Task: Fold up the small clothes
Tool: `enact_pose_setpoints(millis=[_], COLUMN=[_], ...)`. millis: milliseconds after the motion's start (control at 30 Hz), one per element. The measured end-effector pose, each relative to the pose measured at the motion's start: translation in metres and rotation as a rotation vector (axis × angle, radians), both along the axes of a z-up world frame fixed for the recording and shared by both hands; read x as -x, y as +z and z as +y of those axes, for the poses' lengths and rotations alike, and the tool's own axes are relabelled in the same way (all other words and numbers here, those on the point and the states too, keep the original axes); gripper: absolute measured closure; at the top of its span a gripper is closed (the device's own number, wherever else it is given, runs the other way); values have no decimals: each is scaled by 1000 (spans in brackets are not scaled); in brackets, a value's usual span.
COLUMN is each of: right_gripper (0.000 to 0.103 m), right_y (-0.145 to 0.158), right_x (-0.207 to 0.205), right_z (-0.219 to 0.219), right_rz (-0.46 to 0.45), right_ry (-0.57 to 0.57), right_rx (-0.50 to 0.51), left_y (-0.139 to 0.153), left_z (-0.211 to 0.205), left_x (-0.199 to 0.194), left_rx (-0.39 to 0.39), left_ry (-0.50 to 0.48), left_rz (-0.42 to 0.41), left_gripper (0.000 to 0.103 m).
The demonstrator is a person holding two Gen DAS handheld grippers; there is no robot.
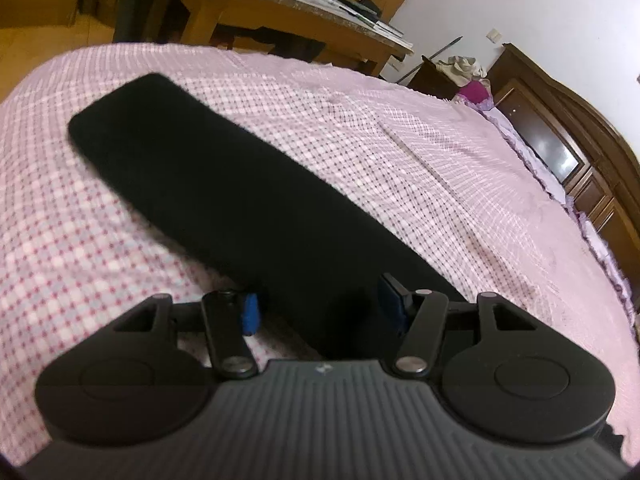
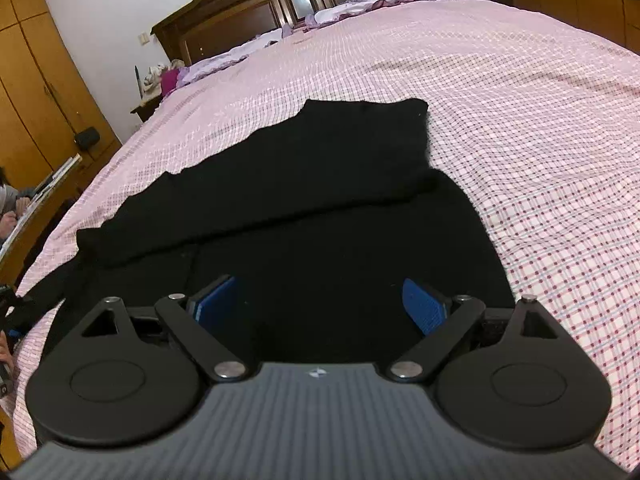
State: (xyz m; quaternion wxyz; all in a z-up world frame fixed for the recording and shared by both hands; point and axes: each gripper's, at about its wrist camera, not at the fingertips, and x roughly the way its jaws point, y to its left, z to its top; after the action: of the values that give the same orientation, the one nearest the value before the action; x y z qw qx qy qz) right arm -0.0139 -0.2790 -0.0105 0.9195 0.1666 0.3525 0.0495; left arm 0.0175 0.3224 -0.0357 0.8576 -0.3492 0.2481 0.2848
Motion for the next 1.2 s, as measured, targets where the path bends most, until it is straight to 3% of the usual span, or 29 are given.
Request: enact_pose_setpoints(millis=[67,133,233,600,867,1200], right_gripper=[9,9,9,9,9,9], right_y=[-1,-1,-1,1,6,13], right_x=[-1,-1,-1,3,7,17], right_z=[1,3,2,-6,-16,-23], right_rz=[0,-1,-2,-15,-27,-61], right_ry=[4,6,5,10,-5,-6], right_rx=[6,12,5,-25,-52,-81], left_y=[2,3,6,55,96,122], left_z=[-3,-2,0,-34,-83,-166], left_x=[-2,-6,-1,19,20,-9], left_rx=[-32,-63,-47,-162,-234,-257], left_ry=[-1,-12,-29,-135,-250,-429], left_rz=[10,28,-27,-253,-390,-469], left_gripper=[56,90,95,95,95,96])
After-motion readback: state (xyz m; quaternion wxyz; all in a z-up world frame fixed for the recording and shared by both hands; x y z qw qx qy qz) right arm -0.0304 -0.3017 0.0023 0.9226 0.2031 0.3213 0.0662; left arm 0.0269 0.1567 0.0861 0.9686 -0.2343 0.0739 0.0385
